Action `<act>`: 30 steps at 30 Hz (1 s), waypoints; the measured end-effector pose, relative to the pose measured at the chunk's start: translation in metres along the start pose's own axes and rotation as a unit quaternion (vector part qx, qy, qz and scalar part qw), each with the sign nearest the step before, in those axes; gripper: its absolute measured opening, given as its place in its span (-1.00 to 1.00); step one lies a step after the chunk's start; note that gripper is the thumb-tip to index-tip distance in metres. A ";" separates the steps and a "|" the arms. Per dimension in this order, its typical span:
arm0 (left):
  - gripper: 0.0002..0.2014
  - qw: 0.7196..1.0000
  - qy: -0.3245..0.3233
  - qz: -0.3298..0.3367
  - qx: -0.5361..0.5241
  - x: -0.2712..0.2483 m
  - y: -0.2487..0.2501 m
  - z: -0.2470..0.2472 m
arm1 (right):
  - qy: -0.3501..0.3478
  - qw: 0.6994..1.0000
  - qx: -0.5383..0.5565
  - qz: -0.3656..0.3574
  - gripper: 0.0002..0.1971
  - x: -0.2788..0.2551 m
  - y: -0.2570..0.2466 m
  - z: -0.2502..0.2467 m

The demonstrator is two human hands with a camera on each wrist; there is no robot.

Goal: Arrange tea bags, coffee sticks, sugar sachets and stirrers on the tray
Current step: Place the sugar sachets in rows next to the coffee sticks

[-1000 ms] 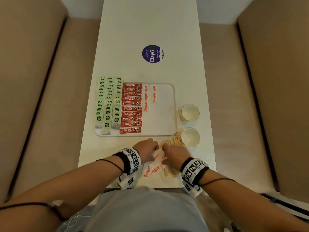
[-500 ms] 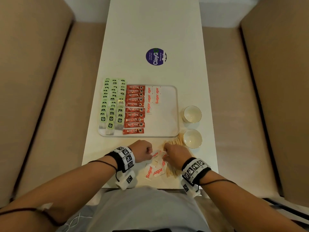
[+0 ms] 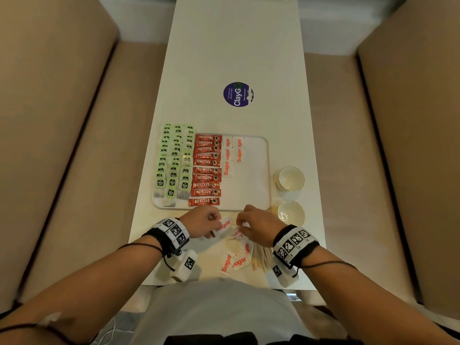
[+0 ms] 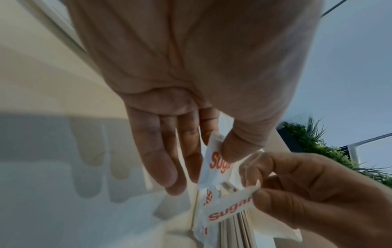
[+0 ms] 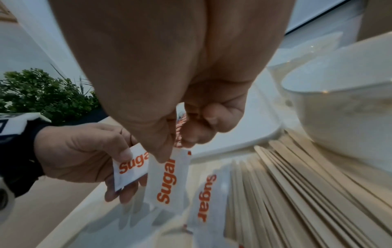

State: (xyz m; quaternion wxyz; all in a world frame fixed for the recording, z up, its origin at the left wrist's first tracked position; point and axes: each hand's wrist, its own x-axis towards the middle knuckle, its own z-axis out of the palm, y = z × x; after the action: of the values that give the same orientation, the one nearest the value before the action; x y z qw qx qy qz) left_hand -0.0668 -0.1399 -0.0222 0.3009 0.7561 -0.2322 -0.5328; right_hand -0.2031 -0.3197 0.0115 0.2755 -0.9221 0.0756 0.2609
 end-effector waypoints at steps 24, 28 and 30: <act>-0.75 0.981 0.075 0.029 -0.176 -0.009 0.029 -0.048 | 0.068 0.978 0.192 0.044 -0.81 0.053 -0.030 -0.046; -0.71 0.971 0.116 0.030 -0.205 0.001 0.030 -0.053 | 0.079 0.965 0.237 0.076 -0.78 0.055 -0.025 -0.045; -0.72 0.965 0.137 0.034 -0.220 0.005 0.031 -0.054 | 0.074 0.964 0.246 0.070 -0.77 0.055 -0.023 -0.043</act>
State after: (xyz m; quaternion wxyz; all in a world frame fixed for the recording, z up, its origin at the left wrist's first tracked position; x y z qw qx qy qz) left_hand -0.0154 -0.1545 0.0094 0.5067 0.7285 -0.0920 -0.4518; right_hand -0.1309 -0.3237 0.0247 0.4690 -0.8349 0.2217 0.1841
